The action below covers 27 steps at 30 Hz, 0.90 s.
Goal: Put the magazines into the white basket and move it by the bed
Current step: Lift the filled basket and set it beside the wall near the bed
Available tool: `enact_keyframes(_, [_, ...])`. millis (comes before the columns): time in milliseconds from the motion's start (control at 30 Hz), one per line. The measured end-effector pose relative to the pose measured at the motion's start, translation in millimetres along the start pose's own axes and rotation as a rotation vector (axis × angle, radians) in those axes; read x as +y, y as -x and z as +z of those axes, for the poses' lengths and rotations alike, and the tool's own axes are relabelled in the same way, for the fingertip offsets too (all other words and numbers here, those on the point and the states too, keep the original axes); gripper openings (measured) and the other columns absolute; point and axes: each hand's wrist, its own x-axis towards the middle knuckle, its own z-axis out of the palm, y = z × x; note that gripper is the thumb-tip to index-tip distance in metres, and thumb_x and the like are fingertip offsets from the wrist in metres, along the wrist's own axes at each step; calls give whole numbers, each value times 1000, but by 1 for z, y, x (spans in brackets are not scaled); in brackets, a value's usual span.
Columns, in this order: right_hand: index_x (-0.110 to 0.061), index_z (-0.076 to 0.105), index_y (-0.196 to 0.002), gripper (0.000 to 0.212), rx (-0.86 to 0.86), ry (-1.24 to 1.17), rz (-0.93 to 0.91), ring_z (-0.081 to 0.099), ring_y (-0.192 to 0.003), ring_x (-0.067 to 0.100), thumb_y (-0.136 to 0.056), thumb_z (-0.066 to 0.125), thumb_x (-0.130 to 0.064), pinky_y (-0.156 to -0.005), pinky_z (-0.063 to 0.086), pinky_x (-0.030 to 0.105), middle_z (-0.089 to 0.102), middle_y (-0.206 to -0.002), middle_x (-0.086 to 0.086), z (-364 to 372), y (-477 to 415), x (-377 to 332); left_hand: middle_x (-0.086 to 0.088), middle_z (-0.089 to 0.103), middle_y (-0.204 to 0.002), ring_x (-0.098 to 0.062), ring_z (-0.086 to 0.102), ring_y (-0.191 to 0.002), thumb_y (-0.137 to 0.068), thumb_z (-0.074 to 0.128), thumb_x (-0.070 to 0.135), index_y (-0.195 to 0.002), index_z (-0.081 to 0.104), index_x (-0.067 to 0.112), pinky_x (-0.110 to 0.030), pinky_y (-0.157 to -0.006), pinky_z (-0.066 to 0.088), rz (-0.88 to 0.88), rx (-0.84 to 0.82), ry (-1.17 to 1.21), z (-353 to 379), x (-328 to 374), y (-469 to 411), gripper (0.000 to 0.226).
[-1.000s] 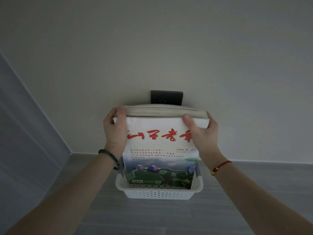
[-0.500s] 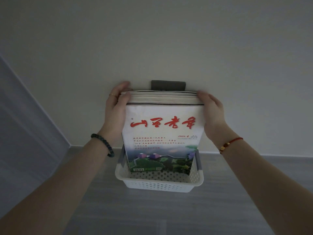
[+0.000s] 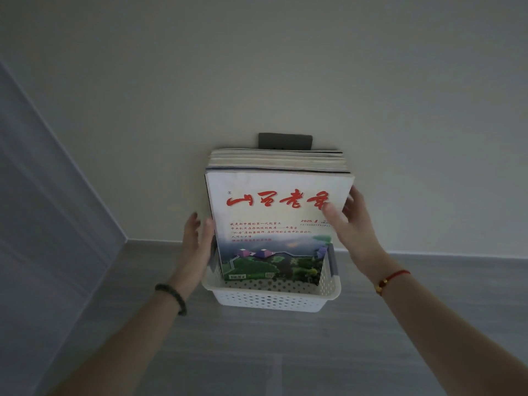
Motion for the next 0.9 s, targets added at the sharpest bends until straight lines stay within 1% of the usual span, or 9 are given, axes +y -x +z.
enact_keyframes(100, [-14, 34, -129, 80, -6, 118, 95, 59, -100, 10, -62, 78, -19, -79, 56, 35, 57, -118, 2, 1, -2, 20, -14, 37, -143, -29, 45, -124, -81, 58, 43, -139, 24, 14, -44, -101, 39, -259, -190, -106, 2, -38, 16, 73])
enact_keyframes(167, [-9, 40, -124, 76, 1, 130, 110, 61, -98, 15, -60, 80, -15, -79, 56, 38, 61, -113, 4, 4, -11, 22, -18, 54, -127, -25, 60, -98, -85, 55, 12, -111, 50, 15, -43, -84, 51, -402, -226, 50, 3, -47, 21, 26])
enact_keyframes(200, [-7, 45, -120, 72, -14, 131, 106, 64, -96, 17, -59, 81, -15, -76, 57, 37, 63, -110, 6, 4, -16, 21, -18, 58, -119, -24, 61, -89, -86, 46, 1, -101, 52, 14, -41, -77, 53, -451, -209, 124, 5, -47, 21, 21])
enact_keyframes(333, [-17, 61, -100, 59, -90, 131, 119, 67, -77, 2, -45, 79, -31, -57, 53, 17, 69, -92, -5, 6, -23, 18, -11, 60, -105, -24, 60, -84, -87, 34, -10, -130, 39, 14, -40, -66, 54, -520, -147, 315, 10, -42, 19, 49])
enact_keyframes(433, [-12, 60, -105, 66, -102, 71, 136, 68, -84, 9, -45, 78, -33, -62, 56, 23, 69, -96, -3, 7, -18, 20, -16, 55, -118, -28, 58, -88, -87, 34, -10, -132, 37, 14, -45, -71, 53, -574, -110, 386, 11, -43, 30, 51])
enact_keyframes(533, [-8, 59, -107, 64, -131, -12, 157, 68, -89, 17, -49, 77, -28, -70, 57, 33, 69, -99, 2, 11, -5, 19, -13, 59, -105, -28, 58, -87, -87, 31, -12, -117, 46, 13, -55, -80, 50, -587, -52, 508, 12, -45, 57, 42])
enact_keyframes(733, [-17, 63, -89, 39, -199, -73, 237, 68, -86, 21, -51, 73, -21, -65, 58, 36, 70, -92, 4, 26, 44, 19, -14, 58, -95, -32, 54, -93, -82, 26, -18, -102, 52, 9, -58, -94, 40, -571, 252, 859, 12, -64, 139, 43])
enact_keyframes(833, [-19, 62, -84, 29, -245, -54, 267, 66, -85, 22, -59, 73, -10, -69, 55, 38, 69, -89, 4, 37, 73, 17, -9, 56, -80, -25, 53, -76, -79, 25, -21, -103, 50, 6, -44, -69, 47, -580, 485, 915, 7, -78, 188, 44])
enact_keyframes(900, [-19, 62, -82, 22, -307, 3, 291, 65, -86, 27, -65, 72, -9, -71, 53, 44, 68, -89, 7, 47, 92, 14, -6, 57, -79, -23, 52, -73, -76, 23, -23, -108, 50, 7, -35, -64, 41, -571, 580, 994, 3, -87, 220, 51])
